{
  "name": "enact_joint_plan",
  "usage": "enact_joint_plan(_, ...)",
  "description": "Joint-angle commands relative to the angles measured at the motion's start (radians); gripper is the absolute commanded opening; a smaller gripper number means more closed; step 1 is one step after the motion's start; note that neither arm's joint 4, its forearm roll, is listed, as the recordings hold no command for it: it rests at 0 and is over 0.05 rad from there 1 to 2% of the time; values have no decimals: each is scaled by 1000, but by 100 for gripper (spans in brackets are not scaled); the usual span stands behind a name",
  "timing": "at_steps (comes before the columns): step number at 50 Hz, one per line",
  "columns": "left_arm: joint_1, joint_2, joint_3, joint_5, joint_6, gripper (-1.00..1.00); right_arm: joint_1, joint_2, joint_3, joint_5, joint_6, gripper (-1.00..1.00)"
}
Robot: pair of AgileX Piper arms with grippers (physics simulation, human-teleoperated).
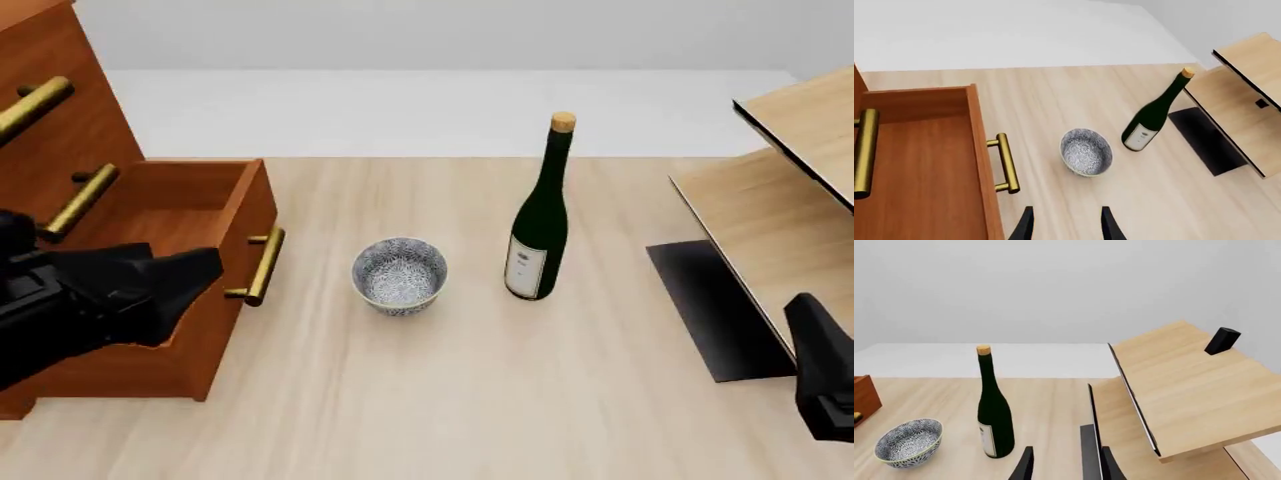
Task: Close the bottom drawer of the cabinet and open the top drawer.
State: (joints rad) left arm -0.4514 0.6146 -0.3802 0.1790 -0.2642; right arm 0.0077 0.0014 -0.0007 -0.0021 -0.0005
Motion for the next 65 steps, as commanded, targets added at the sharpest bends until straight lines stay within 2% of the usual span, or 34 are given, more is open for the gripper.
enact_joint_plan(1,-28,72,77,-81,-34,100,2,0,0,0,0,100)
enact_joint_plan(12,-51,149,121,-165,-61,100,4,0,0,1,0,100)
enact_joint_plan(21,-28,170,170,-201,-77,100,6,0,0,2,1,100)
enact_joint_plan(27,-44,250,210,-289,-113,100,7,-1,0,3,0,100)
enact_joint_plan(40,11,333,262,-389,-81,100,6,1,0,1,-3,100)
enact_joint_plan(45,18,396,285,-457,-98,100,7,1,0,0,-5,100)
enact_joint_plan(56,70,484,322,-557,-83,100,8,4,-1,-3,-7,100)
enact_joint_plan(65,135,473,343,-556,-39,100,9,2,-1,-1,-6,100)
